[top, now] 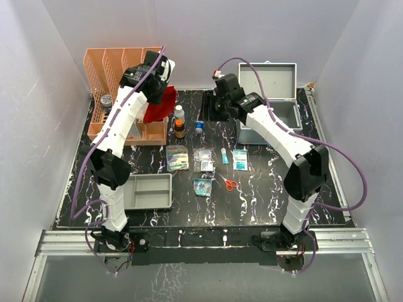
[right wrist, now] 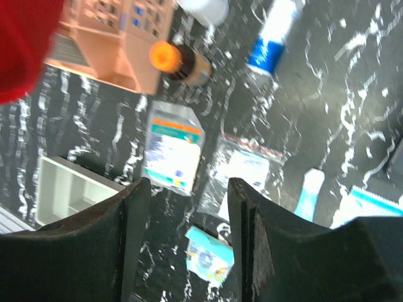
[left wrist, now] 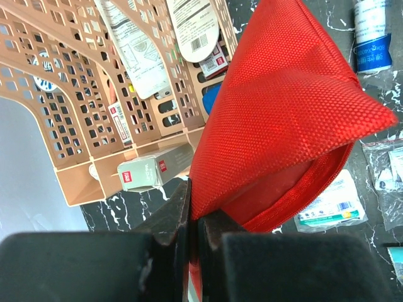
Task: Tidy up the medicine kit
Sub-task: Open the medicine pouch, then pick up the medical item at the center of the board.
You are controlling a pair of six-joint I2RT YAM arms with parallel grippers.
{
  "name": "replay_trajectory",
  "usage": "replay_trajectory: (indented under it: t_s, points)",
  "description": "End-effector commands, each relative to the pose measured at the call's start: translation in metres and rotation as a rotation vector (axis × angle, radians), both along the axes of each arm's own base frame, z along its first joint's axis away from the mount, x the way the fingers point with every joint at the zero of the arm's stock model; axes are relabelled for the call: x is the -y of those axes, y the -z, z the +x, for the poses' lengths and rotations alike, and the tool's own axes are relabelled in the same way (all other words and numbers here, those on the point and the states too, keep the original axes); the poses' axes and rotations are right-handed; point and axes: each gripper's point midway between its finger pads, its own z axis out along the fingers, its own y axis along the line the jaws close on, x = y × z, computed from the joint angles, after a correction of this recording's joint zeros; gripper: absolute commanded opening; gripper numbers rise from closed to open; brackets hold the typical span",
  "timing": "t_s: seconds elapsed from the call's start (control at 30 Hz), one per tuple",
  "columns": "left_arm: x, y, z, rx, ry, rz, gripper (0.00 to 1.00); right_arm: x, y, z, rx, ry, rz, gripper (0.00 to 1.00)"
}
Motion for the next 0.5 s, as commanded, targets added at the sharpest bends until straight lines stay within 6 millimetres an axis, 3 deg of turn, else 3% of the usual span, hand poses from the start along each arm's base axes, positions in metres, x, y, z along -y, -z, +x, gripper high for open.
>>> replay_trajectory:
  t_s: [0.0,0.23,0.47]
  points:
    - [-0.028,-0.025,-0.015,0.045,-0.092,-0.021,0.00,0.012,0.036,-0.013,-0.117,0.028,-0.098,0.49]
    - [-0.080,-0.017,-0.017,0.017,-0.237,-0.036,0.00,-0.030,0.071,-0.028,-0.194,-0.059,-0.095,0.49]
    - [-0.097,-0.021,-0.022,0.014,-0.269,-0.061,0.00,-0.063,0.095,-0.038,-0.257,-0.094,-0.136,0.47]
